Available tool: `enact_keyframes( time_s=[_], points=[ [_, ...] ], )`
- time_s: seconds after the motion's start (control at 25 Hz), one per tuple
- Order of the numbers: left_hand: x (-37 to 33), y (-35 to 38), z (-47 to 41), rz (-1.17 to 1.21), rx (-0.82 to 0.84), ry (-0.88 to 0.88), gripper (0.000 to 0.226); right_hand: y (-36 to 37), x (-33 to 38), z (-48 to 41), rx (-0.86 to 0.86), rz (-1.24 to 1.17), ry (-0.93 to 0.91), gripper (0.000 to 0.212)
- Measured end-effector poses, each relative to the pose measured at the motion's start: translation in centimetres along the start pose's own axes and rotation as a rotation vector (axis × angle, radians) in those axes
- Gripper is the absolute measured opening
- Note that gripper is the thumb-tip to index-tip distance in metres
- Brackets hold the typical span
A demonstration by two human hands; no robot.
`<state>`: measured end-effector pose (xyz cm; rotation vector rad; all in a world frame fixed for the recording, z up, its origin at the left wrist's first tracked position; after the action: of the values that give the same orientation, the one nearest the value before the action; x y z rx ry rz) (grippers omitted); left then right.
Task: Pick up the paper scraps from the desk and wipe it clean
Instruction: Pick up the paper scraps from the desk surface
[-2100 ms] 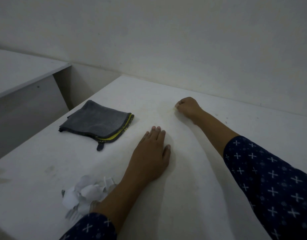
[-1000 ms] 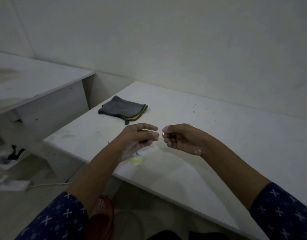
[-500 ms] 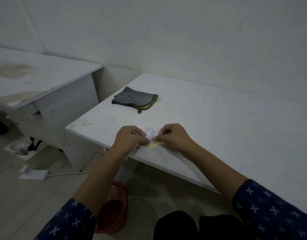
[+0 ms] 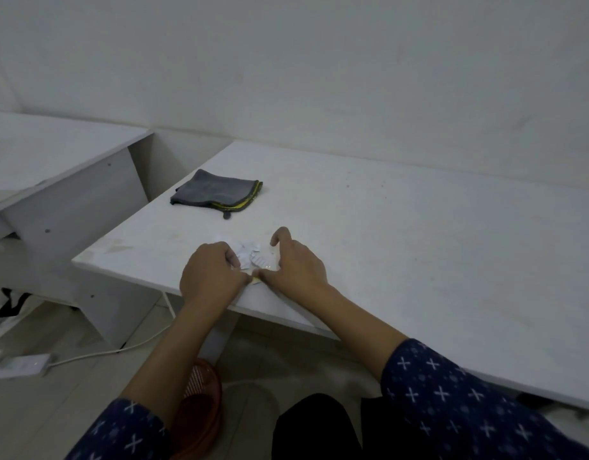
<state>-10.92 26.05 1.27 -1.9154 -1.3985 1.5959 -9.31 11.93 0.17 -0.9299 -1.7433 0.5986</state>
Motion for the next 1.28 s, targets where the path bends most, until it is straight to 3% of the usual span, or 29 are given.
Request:
enact_keyframes(
  time_s=[0.08,0.32,0.52,0.8,1.04,1.28],
  points=[
    [-0.5,0.1,0.3,0.017,-0.007,0.071,0.026,-0.5,-0.5,0.0,-0.021,0.002,0.025,0.054],
    [-7.6,3.6,5.2,0.253,0.064,0.449,0.013,-5.7,-5.7,2.0,-0.178,0.054,0.027,0.016],
    [-14.9,7.9,10.2,0.274,0.186,0.539,0.033,-12.3,-14.0,4.9,-0.222,0.313,0.054,0.028],
    [-21.0,13.7,16.4,0.099,0.479,0.747,0.063,-21.1,-23.3,8.3,-0.137,0.296,0.04,0.031],
    [-21.0,15.2,17.3,-0.069,0.419,0.904,0.08,-22.6,-25.4,7.4,0.106,0.27,-0.097,0.031],
    [-20.9,15.3,17.5,-0.065,0.337,0.926,0.084,-22.9,-25.9,6.5,0.148,0.184,-0.154,0.012]
  ],
)
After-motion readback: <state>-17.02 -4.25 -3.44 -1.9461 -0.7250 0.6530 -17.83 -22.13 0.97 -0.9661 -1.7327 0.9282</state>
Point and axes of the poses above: each hand's wrist, its own z-axis away from the middle knuckle, its own y-axis out of the palm, x = y × z, the point moved 3 cm from there along -z, towards the middle knuckle, and after that the axes turned 15 degrees about -x, right-handed, at the moved point
